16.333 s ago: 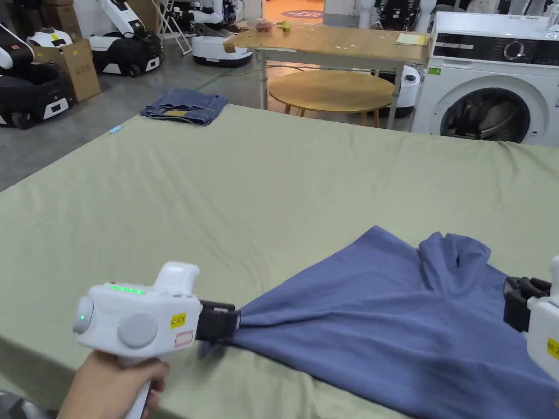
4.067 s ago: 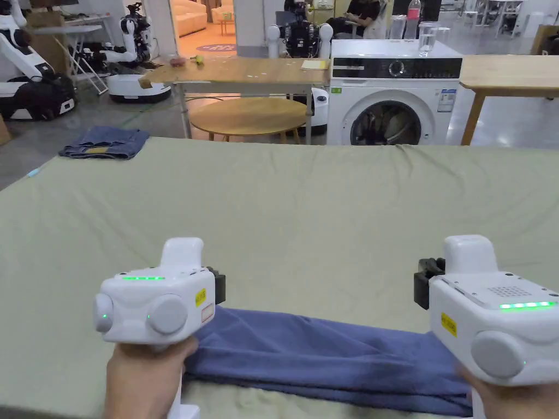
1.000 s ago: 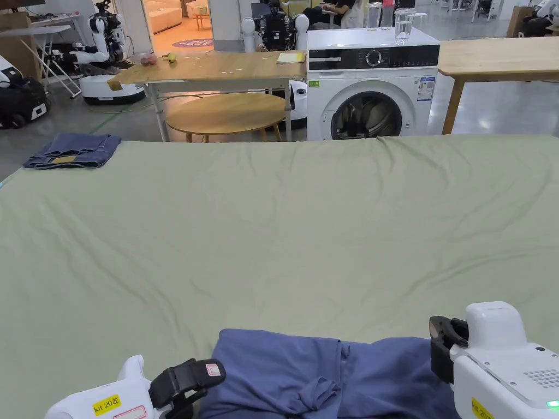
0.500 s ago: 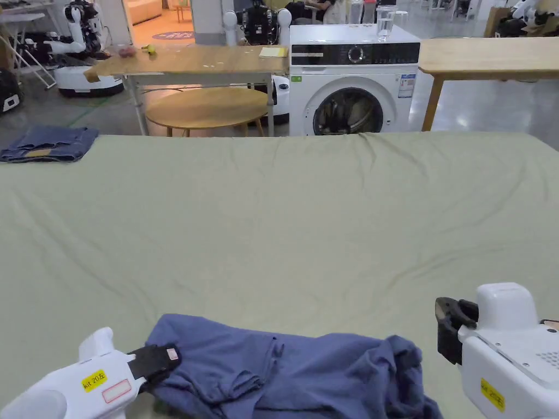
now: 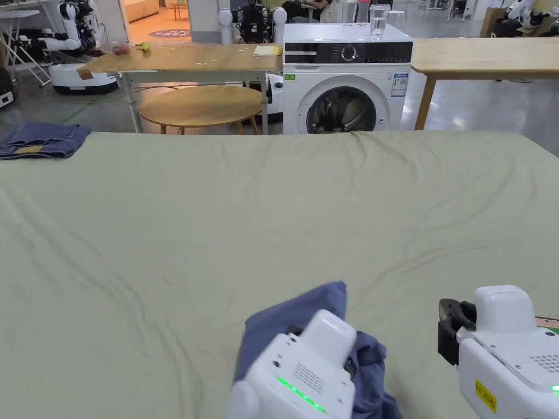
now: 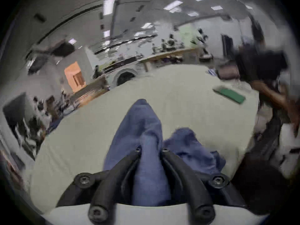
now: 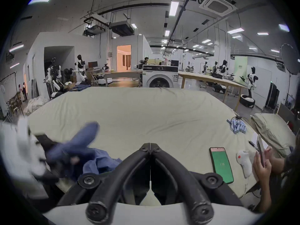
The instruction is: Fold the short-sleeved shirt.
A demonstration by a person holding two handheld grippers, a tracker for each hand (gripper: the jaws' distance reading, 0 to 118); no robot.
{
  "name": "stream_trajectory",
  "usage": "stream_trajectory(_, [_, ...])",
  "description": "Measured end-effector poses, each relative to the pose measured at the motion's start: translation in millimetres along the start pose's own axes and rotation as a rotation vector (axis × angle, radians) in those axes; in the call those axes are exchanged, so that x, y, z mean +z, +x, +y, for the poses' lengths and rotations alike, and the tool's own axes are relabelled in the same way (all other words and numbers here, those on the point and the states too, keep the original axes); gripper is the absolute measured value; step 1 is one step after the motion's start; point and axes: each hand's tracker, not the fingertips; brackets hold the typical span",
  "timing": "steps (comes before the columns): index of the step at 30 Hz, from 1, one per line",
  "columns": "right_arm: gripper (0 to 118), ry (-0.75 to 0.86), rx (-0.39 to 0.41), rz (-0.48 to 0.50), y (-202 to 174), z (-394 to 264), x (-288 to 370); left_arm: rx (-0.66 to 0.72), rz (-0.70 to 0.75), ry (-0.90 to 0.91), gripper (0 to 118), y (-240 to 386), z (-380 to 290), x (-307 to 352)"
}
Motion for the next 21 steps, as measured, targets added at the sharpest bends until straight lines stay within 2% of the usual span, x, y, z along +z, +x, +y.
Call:
stream_trajectory(3, [0, -0.015, -0.004, -0.009, 7, -4, 0, -0.076, 0.004, -0.04, 6, 20, -12, -16])
stream_trajectory(5, [0, -0.022, -0.007, -0.008, 10, -6, 0, -0.028, -0.021, -0.03, 9, 15, -12, -12])
stream_trajectory(6, [0, -0.024, -0.008, -0.005, 10, -6, 0, 0.06, -0.099, -0.018, 17, 6, -6, -2])
stream_trajectory(7, [0, -0.023, -0.004, -0.005, 10, -7, 0, 0.149, -0.146, 0.0, 33, -5, 3, 9])
stream_trajectory(8, [0, -0.022, -0.003, -0.005, 9, -8, -1, 0.221, -0.188, 0.031, 63, -15, 12, 24])
stream_trajectory(9, [0, -0.024, -0.011, 0.003, 9, -8, -1, 0.269, -0.219, 0.073, 84, -24, 20, 38])
stream_trajectory(10, [0, -0.027, -0.018, 0.011, 9, -8, -2, 0.313, -0.248, 0.113, 95, -34, 25, 51])
stream_trajectory(13, [0, -0.031, -0.014, 0.019, 5, -9, -3, 0.459, -0.294, 0.183, 98, -62, 35, 68])
stream_trajectory(15, [0, -0.047, -0.022, 0.046, 3, -9, -3, 0.576, -0.283, 0.085, 98, -76, 26, 52])
stream_trajectory(16, [0, -0.053, -0.024, 0.057, 2, -10, -4, 0.636, -0.301, 0.01, 90, -82, 17, 40])
stream_trajectory(18, [0, -0.074, -0.029, 0.088, -1, -11, -5, 0.759, -0.371, -0.085, 23, -81, -1, 19])
stream_trajectory(19, [0, -0.082, -0.029, 0.094, -3, -11, -5, 0.79, -0.391, -0.109, 5, -74, -8, 10])
stream_trajectory(21, [0, -0.096, -0.025, 0.107, -6, -13, -7, 0.779, -0.458, -0.128, 5, -55, -16, -3])
